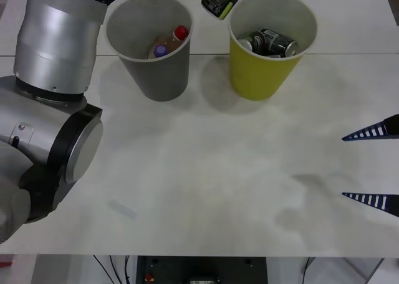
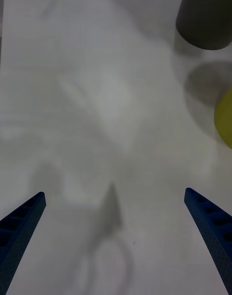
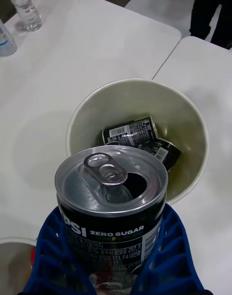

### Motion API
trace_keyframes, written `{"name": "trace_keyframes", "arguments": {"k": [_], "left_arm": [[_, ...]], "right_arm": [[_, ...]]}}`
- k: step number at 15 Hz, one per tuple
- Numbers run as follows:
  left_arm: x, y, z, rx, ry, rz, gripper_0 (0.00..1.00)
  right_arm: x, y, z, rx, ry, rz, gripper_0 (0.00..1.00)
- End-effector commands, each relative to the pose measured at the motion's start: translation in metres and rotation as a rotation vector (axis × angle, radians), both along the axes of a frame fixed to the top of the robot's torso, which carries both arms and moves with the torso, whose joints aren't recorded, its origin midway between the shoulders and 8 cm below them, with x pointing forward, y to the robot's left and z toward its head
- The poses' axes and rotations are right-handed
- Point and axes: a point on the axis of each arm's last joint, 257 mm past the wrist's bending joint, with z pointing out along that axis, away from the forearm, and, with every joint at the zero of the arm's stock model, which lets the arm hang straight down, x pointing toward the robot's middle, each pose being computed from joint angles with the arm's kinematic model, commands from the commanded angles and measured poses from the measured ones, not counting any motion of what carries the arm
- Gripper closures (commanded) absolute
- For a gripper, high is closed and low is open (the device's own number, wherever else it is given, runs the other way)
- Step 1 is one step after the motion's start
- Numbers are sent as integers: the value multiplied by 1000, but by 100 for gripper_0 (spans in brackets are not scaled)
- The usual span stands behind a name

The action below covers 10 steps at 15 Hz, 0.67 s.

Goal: Put the can into the green bin and the plastic bottle into the gray bin

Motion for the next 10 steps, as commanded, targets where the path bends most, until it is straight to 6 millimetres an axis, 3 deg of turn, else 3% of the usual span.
{"name": "trace_keyframes", "arguments": {"k": [1,2,4,10], "left_arm": [[-1,-16,-23,25,49,26,100],[-1,-24,-32,44,85,20,100],[6,-39,-32,49,108,9,100],[31,-81,-12,-125,96,-17,100]], "right_arm": [[0,0,0,0,0,0,0],[0,0,0,0,0,0,0],[0,0,0,0,0,0,0],[0,0,0,0,0,0,0]]}}
